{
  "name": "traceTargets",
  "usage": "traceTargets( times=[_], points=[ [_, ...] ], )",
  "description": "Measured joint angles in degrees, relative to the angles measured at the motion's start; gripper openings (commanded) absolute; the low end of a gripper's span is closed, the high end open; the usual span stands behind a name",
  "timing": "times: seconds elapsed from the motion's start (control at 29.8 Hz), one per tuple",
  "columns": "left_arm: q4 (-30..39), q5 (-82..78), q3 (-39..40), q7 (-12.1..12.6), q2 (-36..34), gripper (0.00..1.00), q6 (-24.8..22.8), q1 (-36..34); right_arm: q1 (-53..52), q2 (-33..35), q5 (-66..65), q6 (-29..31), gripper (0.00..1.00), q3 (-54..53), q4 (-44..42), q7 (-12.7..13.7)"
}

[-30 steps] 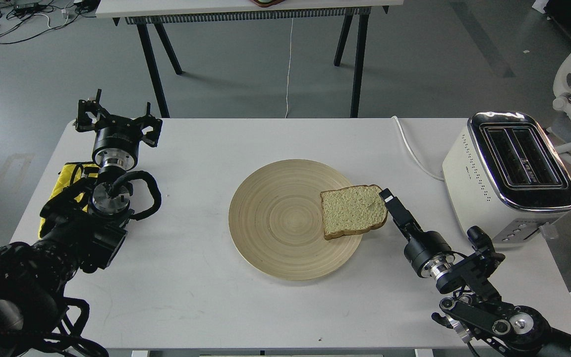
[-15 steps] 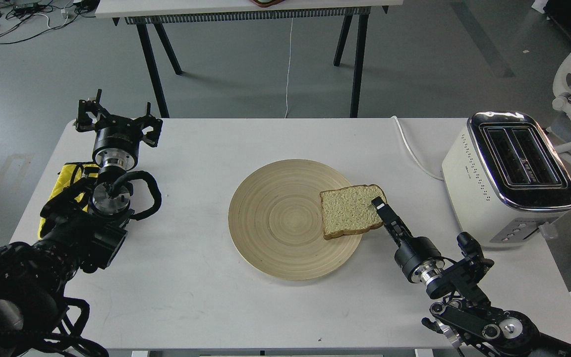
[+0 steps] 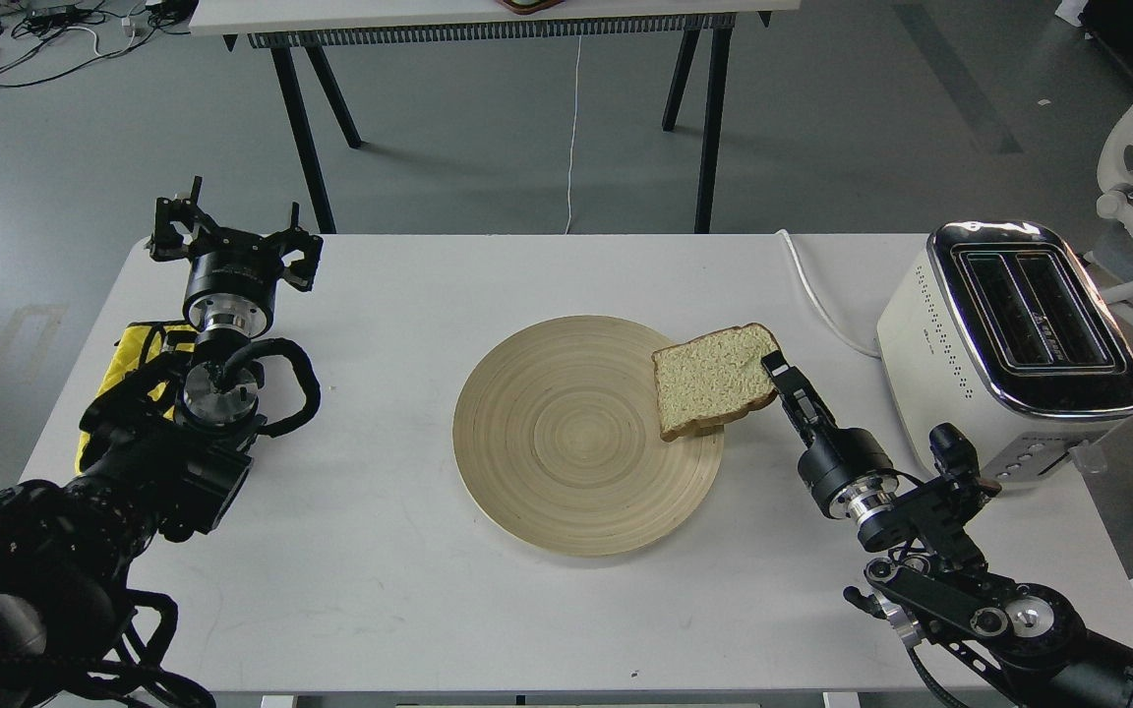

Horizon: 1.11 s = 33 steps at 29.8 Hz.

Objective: Put bread in toaster with right arm
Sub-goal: 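Lift the bread slice up and over toward the toaster, then lower the bread slice into the toaster slot with the right gripper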

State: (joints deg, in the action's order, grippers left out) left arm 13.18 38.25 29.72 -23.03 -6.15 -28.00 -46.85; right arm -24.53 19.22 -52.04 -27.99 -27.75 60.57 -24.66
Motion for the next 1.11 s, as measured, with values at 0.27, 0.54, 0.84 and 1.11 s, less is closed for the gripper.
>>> traceTargets(
  times=[0.27, 0.54, 0.84, 1.11],
  points=[
    [0.00, 0.00, 0.00, 0.00, 0.00, 1.00, 0.00, 0.00, -6.37, 22.36, 0.07, 0.00, 0.00, -7.67, 12.63, 3.22],
    [0.00, -0.01, 0.01, 0.00, 0.00, 1.00, 0.00, 0.00, -7.27, 46.76, -1.04, -0.01, 0.00, -6.75, 15.09, -1.11],
    [0.00, -0.02, 0.03, 0.00, 0.00, 1.00, 0.00, 0.00, -6.69, 54.12, -3.11, -0.01, 0.00, 4.48, 14.61, -3.33],
    [0.00, -0.02, 0.03, 0.00, 0.00, 1.00, 0.00, 0.00, -6.40, 48.09, -3.26, 0.00, 0.00, 8.45, 13.51, -3.35]
  ],
)
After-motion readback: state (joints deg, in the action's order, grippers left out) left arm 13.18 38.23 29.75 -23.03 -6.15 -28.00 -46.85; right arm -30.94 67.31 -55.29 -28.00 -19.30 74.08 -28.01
